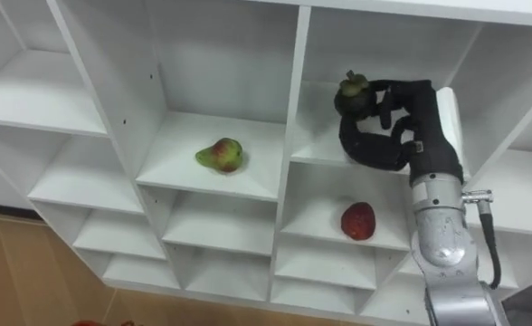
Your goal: Collect fruits from the closet
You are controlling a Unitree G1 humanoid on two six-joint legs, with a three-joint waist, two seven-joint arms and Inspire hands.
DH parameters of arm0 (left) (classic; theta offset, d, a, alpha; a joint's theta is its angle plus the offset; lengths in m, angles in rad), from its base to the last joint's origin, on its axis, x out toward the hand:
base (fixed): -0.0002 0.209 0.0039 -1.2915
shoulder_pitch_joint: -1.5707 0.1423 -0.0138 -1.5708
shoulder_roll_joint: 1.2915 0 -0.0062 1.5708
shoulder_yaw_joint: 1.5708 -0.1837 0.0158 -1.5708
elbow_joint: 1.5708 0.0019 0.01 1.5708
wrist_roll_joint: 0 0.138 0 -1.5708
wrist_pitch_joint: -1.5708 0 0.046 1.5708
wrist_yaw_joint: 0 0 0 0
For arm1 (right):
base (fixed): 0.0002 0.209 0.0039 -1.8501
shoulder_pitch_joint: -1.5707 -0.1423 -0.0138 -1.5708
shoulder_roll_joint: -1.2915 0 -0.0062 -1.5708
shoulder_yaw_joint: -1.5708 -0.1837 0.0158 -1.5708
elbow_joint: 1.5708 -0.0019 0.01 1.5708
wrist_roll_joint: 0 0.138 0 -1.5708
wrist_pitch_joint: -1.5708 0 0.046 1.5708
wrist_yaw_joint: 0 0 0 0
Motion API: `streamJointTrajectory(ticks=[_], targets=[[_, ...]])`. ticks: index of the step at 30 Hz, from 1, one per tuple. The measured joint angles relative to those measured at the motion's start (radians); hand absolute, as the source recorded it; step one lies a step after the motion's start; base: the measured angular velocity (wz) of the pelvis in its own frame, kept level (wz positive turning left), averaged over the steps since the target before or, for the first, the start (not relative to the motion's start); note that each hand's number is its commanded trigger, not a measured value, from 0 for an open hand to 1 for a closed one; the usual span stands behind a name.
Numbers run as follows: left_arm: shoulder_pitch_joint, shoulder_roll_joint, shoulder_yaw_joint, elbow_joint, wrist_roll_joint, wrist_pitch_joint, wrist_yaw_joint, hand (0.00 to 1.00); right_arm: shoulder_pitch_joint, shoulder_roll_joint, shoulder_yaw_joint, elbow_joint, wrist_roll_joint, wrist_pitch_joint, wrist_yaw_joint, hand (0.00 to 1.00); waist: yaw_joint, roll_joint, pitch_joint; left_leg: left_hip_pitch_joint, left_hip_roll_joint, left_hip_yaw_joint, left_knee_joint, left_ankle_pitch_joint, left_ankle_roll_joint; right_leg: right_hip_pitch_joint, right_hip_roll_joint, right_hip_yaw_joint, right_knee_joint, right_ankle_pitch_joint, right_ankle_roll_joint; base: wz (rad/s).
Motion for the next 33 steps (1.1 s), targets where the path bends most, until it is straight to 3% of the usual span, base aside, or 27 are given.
streamJointTrajectory(ticks=[8, 13, 25, 31, 33], targets=[[0.000, -0.003, 0.000, -0.027, -0.002, -0.013, 0.002, 1.00, 0.098, 0.008, -0.007, -0.141, 0.014, 0.001, 0.087, 1.00, -0.013, 0.007, 0.0022, -0.002, 0.006, 0.021, -0.002, 0.000, 0.000, -0.018, 0.002, 0.027, 0.004, 0.000, 0.000, -0.10], [-0.012, -0.003, -0.004, -0.038, -0.028, -0.040, 0.003, 1.00, 0.119, 0.024, 0.002, -0.167, 0.026, 0.001, 0.125, 1.00, -0.015, 0.010, 0.0015, -0.010, 0.012, 0.037, -0.005, 0.000, 0.000, -0.037, 0.004, 0.036, 0.010, 0.001, -0.001, -0.09], [-0.079, -0.009, -0.046, -0.034, -0.170, -0.071, -0.004, 1.00, 0.194, 0.043, 0.118, -0.163, -0.004, 0.000, 0.257, 1.00, -0.013, 0.030, 0.0028, -0.055, 0.018, 0.079, 0.000, 0.000, 0.000, -0.106, 0.007, 0.064, 0.037, 0.003, -0.003, -0.09], [-0.127, -0.016, -0.110, -0.132, -0.218, -0.080, -0.005, 1.00, 0.194, 0.046, 0.202, -0.054, -0.042, -0.002, 0.278, 1.00, -0.012, 0.022, 0.0058, -0.056, 0.018, 0.083, 0.000, 0.000, 0.000, -0.108, 0.007, 0.069, 0.036, 0.003, -0.003, 0.00], [-0.154, -0.015, -0.132, -0.160, -0.258, -0.081, -0.003, 1.00, 0.194, 0.046, 0.226, -0.035, -0.044, 0.004, 0.296, 1.00, -0.015, 0.015, 0.0027, -0.072, 0.017, 0.084, 0.001, 0.001, 0.001, -0.124, 0.006, 0.070, 0.039, 0.003, -0.003, 0.00]])
